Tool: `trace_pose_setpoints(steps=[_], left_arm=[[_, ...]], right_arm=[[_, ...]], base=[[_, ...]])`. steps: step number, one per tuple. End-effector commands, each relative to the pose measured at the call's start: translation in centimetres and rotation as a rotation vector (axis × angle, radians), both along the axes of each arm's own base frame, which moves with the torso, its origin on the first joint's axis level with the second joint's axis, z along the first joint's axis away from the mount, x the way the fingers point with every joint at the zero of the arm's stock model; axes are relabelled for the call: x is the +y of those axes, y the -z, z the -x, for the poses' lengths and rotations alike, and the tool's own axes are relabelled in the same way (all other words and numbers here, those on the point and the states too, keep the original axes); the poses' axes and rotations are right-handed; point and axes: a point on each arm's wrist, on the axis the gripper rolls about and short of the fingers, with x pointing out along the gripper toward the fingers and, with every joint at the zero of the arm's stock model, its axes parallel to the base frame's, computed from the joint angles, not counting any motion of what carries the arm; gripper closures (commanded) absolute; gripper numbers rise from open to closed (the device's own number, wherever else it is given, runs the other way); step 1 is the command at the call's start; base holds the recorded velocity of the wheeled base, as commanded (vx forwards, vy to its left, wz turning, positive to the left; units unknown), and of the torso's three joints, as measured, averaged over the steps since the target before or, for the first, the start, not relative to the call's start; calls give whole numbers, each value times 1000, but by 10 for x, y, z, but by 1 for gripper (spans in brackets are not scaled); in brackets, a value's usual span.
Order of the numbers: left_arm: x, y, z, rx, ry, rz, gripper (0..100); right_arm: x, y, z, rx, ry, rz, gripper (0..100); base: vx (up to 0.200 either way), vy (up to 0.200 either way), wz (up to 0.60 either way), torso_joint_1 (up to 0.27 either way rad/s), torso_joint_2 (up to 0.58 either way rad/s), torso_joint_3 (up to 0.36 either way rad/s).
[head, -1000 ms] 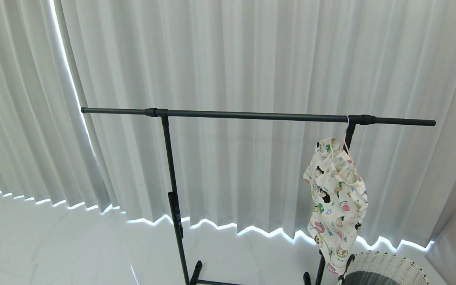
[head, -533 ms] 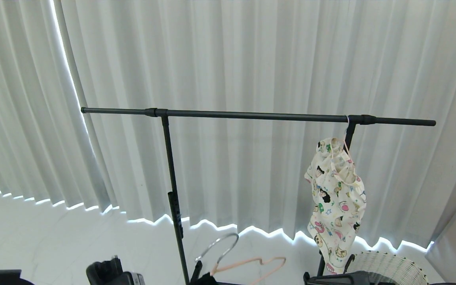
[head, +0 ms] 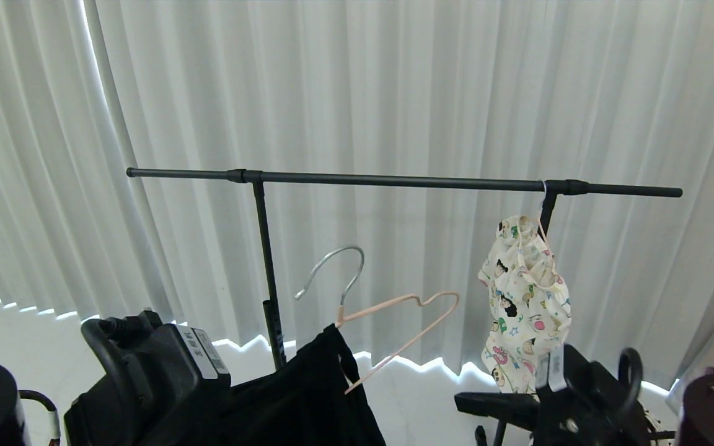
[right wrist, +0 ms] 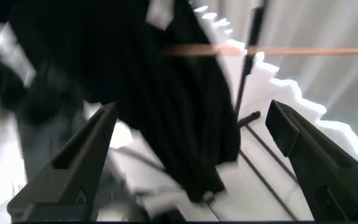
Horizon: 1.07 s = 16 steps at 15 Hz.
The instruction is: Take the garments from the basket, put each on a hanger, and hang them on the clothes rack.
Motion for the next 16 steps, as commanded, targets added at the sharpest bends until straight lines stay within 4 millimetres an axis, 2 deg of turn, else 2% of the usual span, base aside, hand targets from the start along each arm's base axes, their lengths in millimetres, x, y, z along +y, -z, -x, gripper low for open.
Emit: trace_pose_setpoints(steps=[1,4,6,8,10,12,16], left_arm=[[-4,-9,-3,-20,1,27,100],[-7,-18,-5,-64,12,36,100],[-8,-21,-5,-107,30,32,100],[-8,-22,-6,-116,32,30,100],[-8,-22,-6,-116,28,29,100],[-8,-22,-6,-116,28,29,100],[-8,-22,-6,-115,26,30,100]], right_arm=[[37,2,-22,75,156,-36,0],[63,10,-41,102,271,-56,0],[74,17,-49,100,281,-56,0],[77,22,-63,92,326,-63,0],[72,24,-72,93,361,-58,0],[71,24,-73,90,364,-56,0],[85,26,-47,91,271,-46,0]], base=[[0,0,0,0,0,0],[0,0,0,0,0,0],[0,0,0,0,0,0],[0,0,0,0,0,0],[0,0,0,0,0,0],[0,0,0,0,0,0],[0,0,0,0,0,0]])
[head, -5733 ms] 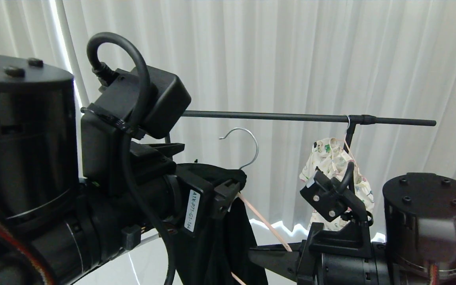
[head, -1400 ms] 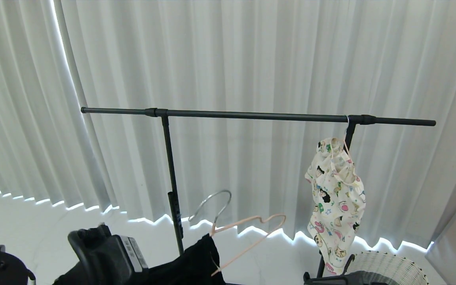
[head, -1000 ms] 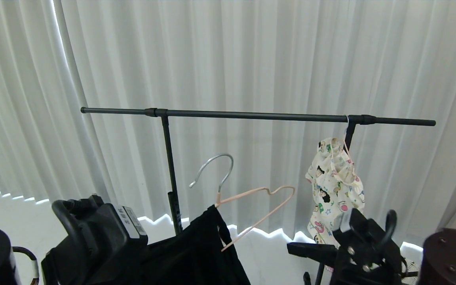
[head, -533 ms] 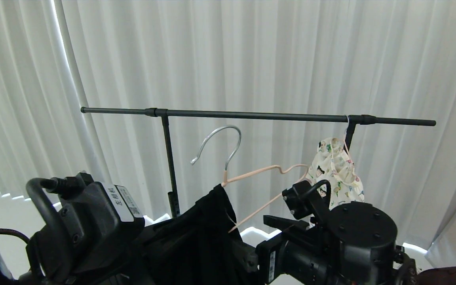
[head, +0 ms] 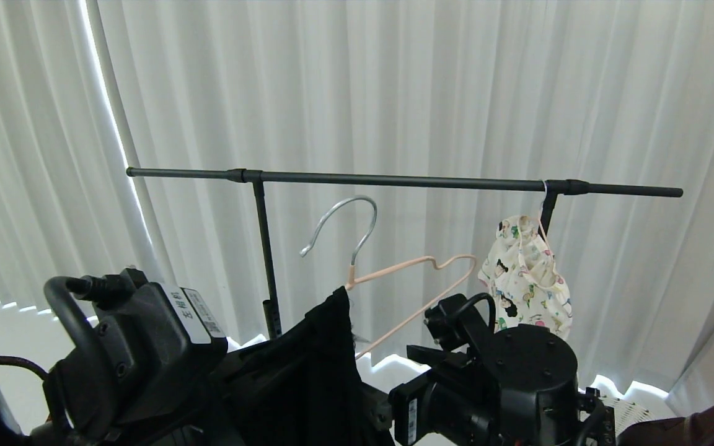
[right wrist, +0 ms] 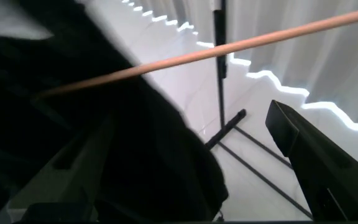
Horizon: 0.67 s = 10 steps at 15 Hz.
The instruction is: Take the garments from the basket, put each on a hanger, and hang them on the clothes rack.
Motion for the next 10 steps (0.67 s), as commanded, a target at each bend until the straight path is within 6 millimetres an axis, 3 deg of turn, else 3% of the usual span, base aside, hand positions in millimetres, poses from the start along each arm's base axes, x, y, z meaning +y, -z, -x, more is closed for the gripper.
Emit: trace_pose_setpoints(steps=[1,10], left_arm=[[0,-1,0,-3,0,2,100],[1,-3,-1,-7,-6,8,100]], right_arm=[[6,2,10,2,-37,6,0],[-9,37,17,-48,-81,232,0]], base=[[0,0,0,0,0,0],[0,0,0,0,0,0]])
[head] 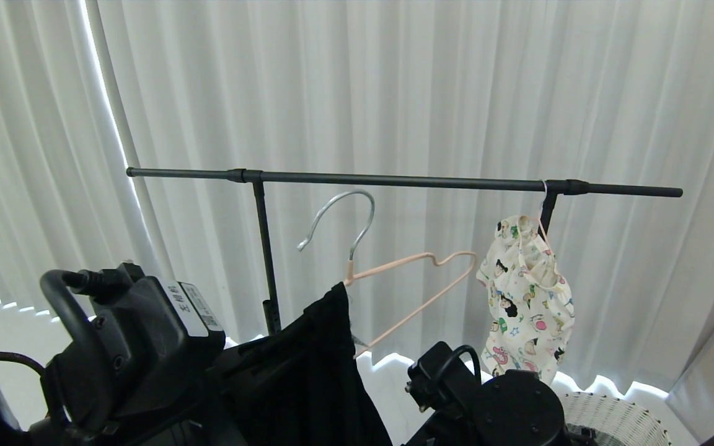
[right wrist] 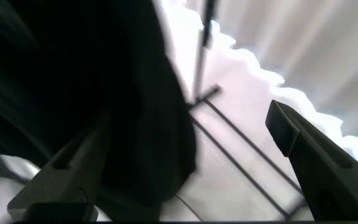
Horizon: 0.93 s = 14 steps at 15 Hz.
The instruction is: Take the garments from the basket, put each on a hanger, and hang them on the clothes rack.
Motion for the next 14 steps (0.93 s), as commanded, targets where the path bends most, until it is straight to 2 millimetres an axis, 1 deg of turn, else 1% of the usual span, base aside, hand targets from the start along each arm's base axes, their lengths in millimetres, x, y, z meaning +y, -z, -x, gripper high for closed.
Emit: trace_pose_setpoints(steps=[1,3,5,7,8,9,10,11,12,14], left_arm=[[1,-1,0,-4,-5,4,100],[3,-1,-1,-5,-14,6,100],[5,0,-3,-3,-32,3,100],[6,0,-4,-2,-39,2,100],[6,0,-4,-2,-39,2,100],[5,1,-4,1,-39,1,100],[5,1,-5,3,-39,-2,100],[4,1,-5,3,-37,-2,100],[4,2,-5,5,-37,-4,100],[3,1,-6,6,-36,-5,100]], right_arm=[[-9,12,-6,-7,25,68,0],[-19,18,-15,-20,63,119,0],[-39,24,-35,-50,144,200,0],[-53,25,-48,-66,188,240,0],[-55,22,-50,-71,193,224,0],[-51,11,-47,-85,162,144,0],[-41,2,-38,-72,61,18,0],[-35,-5,-33,-79,16,-67,0],[-27,-9,-24,-76,-18,-105,0],[-19,-15,-5,-43,-86,-152,0]], base=[[0,0,0,0,0,0],[0,0,0,0,0,0],[0,0,0,0,0,0],[0,0,0,0,0,0],[0,0,0,0,0,0],[0,0,0,0,0,0],[0,0,0,0,0,0],[0,0,0,0,0,0],[0,0,0,0,0,0],[0,0,0,0,0,0]])
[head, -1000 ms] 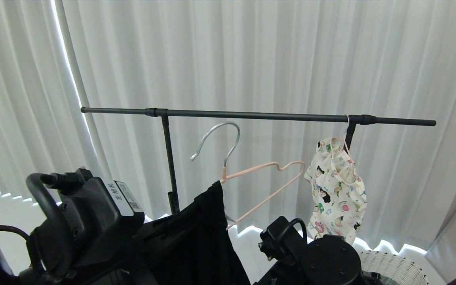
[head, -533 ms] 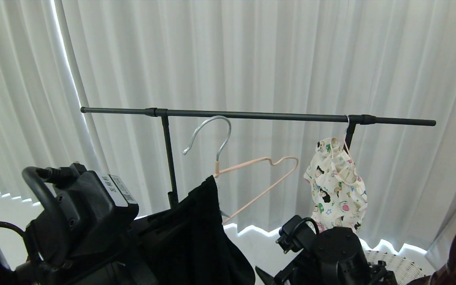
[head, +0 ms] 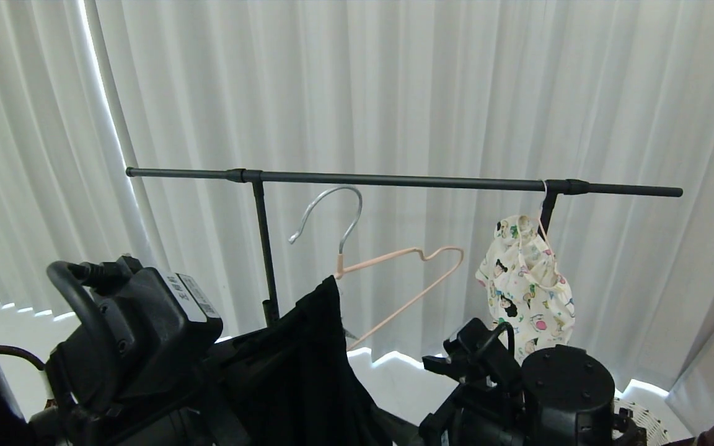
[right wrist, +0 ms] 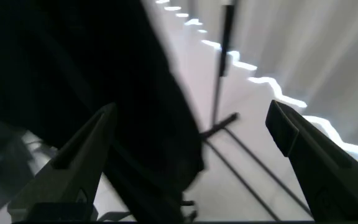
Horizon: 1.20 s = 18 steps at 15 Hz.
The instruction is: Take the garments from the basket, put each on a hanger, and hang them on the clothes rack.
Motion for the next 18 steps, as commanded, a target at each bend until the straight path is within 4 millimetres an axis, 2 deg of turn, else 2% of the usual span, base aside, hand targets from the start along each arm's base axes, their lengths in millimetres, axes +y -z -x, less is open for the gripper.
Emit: trace_pose_setpoints(steps=[1,4,7,10,12,15,18], left_arm=[[-2,1,-1,4,2,-4,100],[-6,2,6,7,59,-8,100],[-8,2,5,8,59,-8,100],[-9,2,4,10,60,-10,100],[-9,1,4,7,63,-6,100],[-14,-9,2,-9,86,24,100],[-15,-11,2,-21,130,18,100]], right_arm=[[10,-8,22,8,-97,-40,0],[17,-7,24,7,-111,-41,0],[3,-2,10,18,-43,-20,0],[-1,-10,4,6,-21,-45,0],[3,-11,10,4,-46,-49,0],[18,5,26,15,-90,3,0],[34,11,23,2,-60,10,0]], base=[[0,0,0,0,0,0],[0,0,0,0,0,0],[0,0,0,0,0,0],[0,0,0,0,0,0],[0,0,0,0,0,0],[0,0,0,0,0,0],[0,0,0,0,0,0]])
